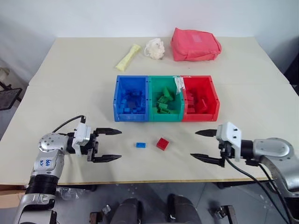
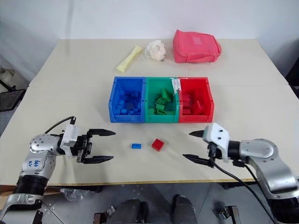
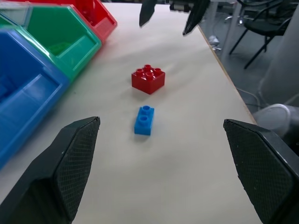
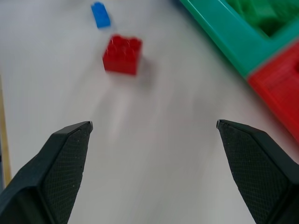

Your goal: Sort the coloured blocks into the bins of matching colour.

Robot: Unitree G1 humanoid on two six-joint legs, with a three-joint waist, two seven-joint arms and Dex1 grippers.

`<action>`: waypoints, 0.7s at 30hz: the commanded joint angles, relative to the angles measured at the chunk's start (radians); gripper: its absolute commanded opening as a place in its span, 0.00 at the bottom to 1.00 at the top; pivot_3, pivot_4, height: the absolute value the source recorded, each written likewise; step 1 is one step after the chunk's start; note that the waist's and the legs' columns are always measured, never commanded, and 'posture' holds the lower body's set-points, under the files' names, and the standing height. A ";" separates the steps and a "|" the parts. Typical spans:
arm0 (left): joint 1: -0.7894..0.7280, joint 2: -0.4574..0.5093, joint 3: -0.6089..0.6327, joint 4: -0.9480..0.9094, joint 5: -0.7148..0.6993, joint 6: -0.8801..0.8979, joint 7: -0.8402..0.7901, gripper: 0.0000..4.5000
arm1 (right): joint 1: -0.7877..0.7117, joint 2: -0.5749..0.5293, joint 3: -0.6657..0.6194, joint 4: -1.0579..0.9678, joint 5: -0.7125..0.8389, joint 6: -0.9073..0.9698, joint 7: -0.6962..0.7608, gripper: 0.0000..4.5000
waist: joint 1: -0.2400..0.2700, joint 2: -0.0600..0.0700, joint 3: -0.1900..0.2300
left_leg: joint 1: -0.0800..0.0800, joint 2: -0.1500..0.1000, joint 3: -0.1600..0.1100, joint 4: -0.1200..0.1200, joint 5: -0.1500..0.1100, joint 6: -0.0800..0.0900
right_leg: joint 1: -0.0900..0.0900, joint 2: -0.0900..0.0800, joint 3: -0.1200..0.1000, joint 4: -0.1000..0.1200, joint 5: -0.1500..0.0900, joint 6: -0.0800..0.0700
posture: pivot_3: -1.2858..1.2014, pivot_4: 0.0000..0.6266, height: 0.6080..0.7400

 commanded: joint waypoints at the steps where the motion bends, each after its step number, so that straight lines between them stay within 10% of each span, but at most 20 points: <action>1: 0.085 -0.010 0.053 -0.117 -0.033 0.009 0.076 1.00 | -0.099 0.071 0.115 0.048 -0.077 -0.015 -0.053 0.99 | -0.006 -0.001 0.000 | 0.000 0.000 0.000 0.000 0.000 0.000 | 0.000 0.000 0.000 0.000 0.000 0.000 | 0.52 0.24 1.00; 16: 0.278 -0.025 0.128 -0.287 -0.047 0.029 0.222 1.00 | -0.245 0.245 0.279 0.225 -0.159 -0.056 -0.061 0.99 | -0.009 0.000 0.000 | 0.000 -0.001 -0.003 0.000 0.000 0.000 | 0.000 0.001 0.000 0.001 0.000 0.000 | 0.52 0.24 1.00; 21: 0.281 -0.034 0.120 -0.300 -0.046 0.027 0.237 1.00 | -0.252 0.270 0.291 0.209 -0.156 -0.054 -0.061 0.65 | -0.012 0.000 0.000 | 0.000 -0.001 -0.003 -0.001 0.000 0.000 | 0.000 0.002 0.000 0.001 0.000 0.000 | 0.52 0.24 1.00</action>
